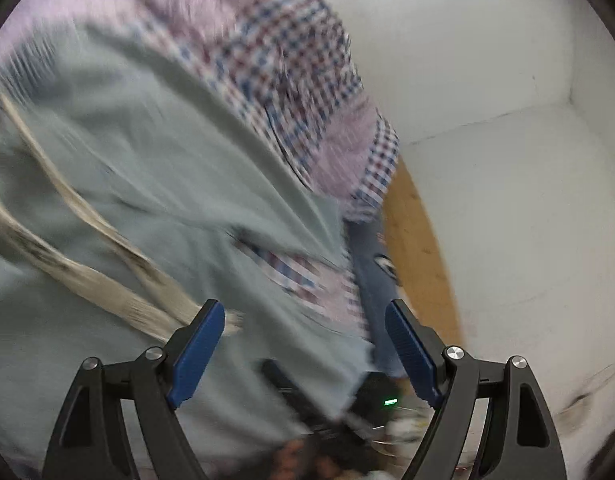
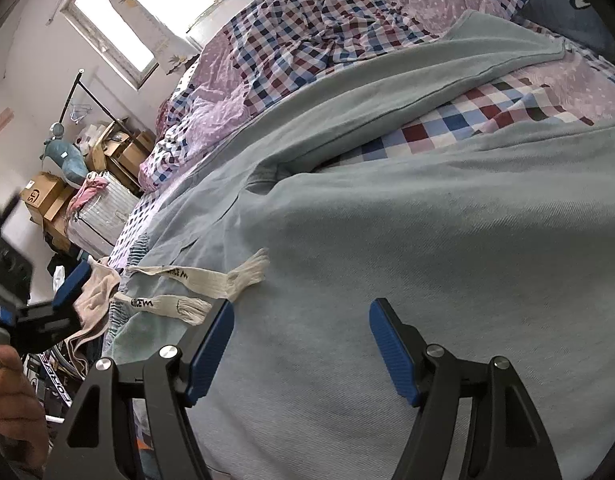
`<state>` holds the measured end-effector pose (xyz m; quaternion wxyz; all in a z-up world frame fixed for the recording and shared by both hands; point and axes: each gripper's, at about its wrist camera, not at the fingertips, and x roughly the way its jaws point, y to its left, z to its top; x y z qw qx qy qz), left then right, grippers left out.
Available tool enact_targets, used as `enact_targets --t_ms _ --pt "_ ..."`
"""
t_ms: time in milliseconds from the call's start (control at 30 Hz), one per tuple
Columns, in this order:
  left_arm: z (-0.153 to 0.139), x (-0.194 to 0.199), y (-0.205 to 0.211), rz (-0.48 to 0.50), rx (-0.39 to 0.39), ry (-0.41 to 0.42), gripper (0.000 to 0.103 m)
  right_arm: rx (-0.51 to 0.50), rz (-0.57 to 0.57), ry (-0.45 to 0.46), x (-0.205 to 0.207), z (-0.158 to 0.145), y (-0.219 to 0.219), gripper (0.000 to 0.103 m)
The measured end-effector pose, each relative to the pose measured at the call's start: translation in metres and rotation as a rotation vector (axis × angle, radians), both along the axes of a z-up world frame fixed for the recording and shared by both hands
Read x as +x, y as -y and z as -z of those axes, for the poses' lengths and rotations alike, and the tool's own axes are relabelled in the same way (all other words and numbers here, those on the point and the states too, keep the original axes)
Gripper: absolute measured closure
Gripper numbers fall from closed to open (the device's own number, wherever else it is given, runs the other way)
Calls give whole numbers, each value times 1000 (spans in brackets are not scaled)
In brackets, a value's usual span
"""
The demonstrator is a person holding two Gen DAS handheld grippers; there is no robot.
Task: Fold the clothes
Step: 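Grasp the elastic waistband with the left tool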
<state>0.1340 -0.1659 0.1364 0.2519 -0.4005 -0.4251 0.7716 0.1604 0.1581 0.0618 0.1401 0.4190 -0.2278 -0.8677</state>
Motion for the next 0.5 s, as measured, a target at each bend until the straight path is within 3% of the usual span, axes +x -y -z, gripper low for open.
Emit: enact_targets --t_ms 100,333,500 --pt "-1 31 41 -107 -78 -32 18 13 -7 -7 1 -1 3 29" --pt "36 115 151 -442 -101 31 18 61 -29 -30 5 -2 9 29" --pt "71 152 183 -557 -100 113 18 122 -56 -74 12 -7 20 29"
